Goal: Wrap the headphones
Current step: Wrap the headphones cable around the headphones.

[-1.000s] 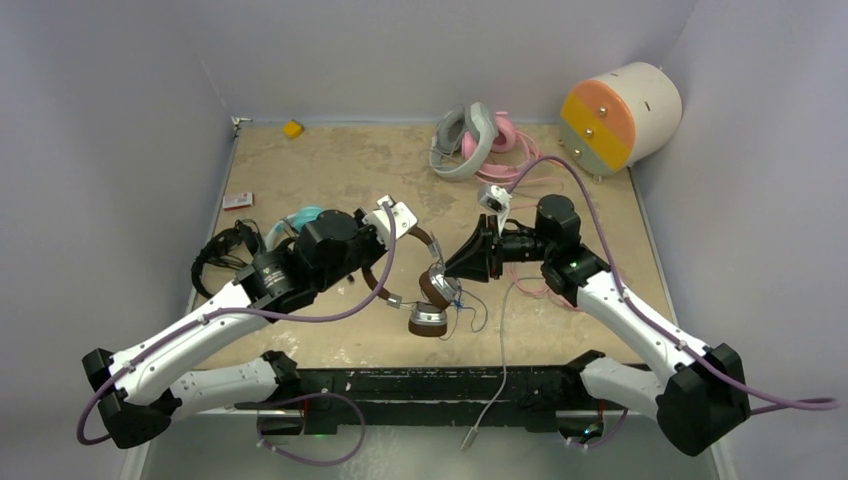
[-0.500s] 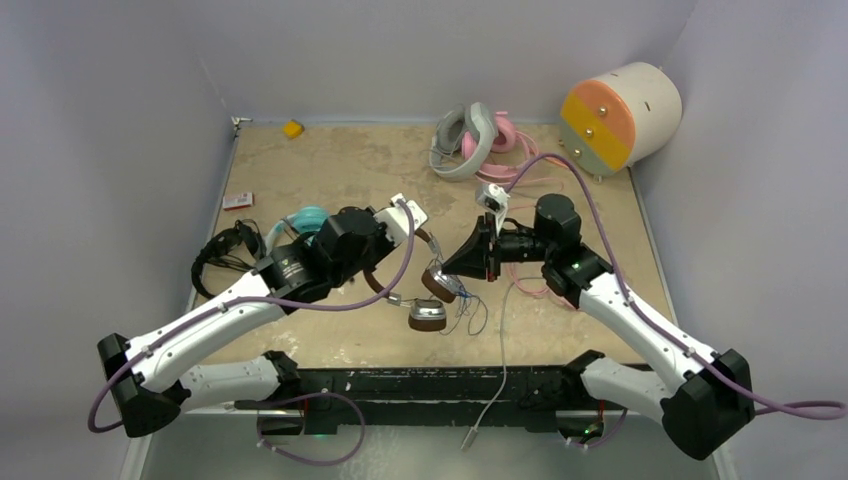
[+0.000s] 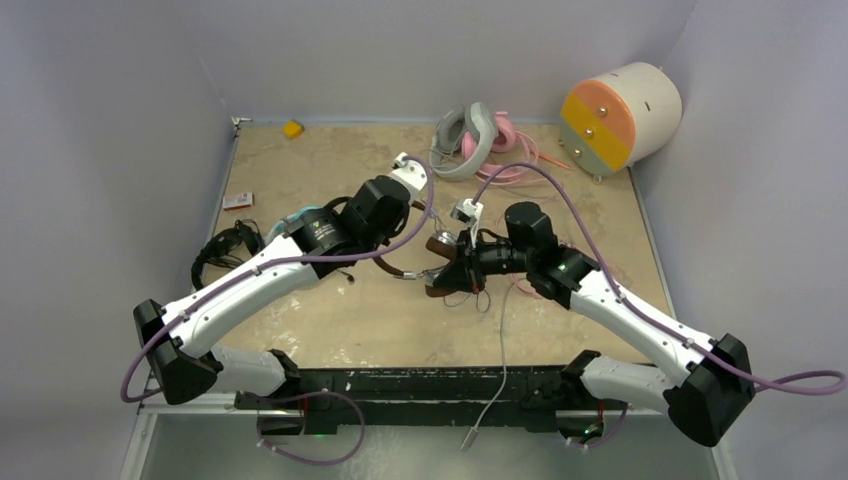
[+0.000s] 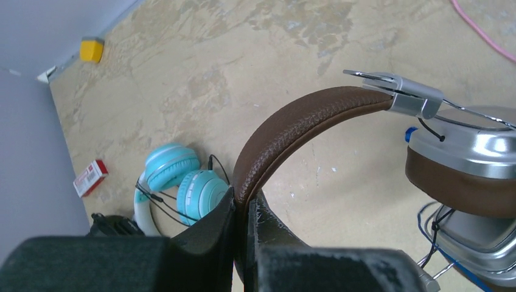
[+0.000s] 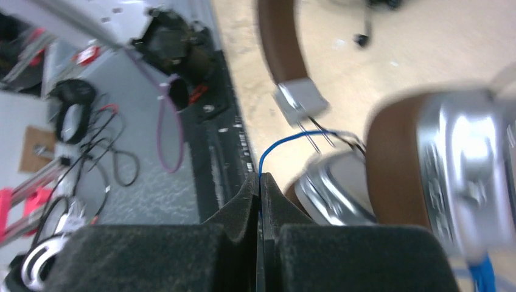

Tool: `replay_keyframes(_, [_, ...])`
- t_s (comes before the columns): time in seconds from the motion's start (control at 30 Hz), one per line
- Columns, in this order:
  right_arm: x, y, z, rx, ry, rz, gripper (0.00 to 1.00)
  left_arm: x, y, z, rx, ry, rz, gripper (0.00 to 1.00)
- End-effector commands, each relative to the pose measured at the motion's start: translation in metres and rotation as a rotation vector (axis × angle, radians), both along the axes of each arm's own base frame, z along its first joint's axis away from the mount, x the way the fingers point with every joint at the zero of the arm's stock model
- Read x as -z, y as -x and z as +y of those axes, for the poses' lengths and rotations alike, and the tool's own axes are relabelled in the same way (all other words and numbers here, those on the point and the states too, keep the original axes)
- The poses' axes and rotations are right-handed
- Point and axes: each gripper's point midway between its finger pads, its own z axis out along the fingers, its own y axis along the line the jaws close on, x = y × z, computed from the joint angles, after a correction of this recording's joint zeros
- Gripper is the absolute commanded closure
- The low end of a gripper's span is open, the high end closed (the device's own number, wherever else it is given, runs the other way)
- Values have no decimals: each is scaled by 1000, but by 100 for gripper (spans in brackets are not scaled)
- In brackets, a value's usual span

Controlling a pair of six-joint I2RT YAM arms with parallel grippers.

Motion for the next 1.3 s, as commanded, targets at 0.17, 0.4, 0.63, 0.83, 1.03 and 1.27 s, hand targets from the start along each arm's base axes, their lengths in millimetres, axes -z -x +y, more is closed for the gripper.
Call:
replay_keyframes(0.17, [15,-74,-93,699,230,-83,100,-42,-6,16,-68,229,-79,100])
replay_keyframes(0.4, [27,-102,-144,945,296,-11,100,-35,2,23,-58,215,-60,100])
replay_keyframes(0.63, [40,-109,-142,959,300,61,100,-37,5,37,-117,288,-33,100])
replay_keyframes(0.83, [54,-115,-164,1142,319,146,100,-46,-3,63,-222,409,-20,100])
replay_keyframes(1.03, [51,-107,-235,1601,287,178,100,-45,-11,116,-461,333,-182,100])
replay_keyframes(1.27, [27,-95,-258,1673,198,71,100,-42,-10,132,-527,297,-229,100])
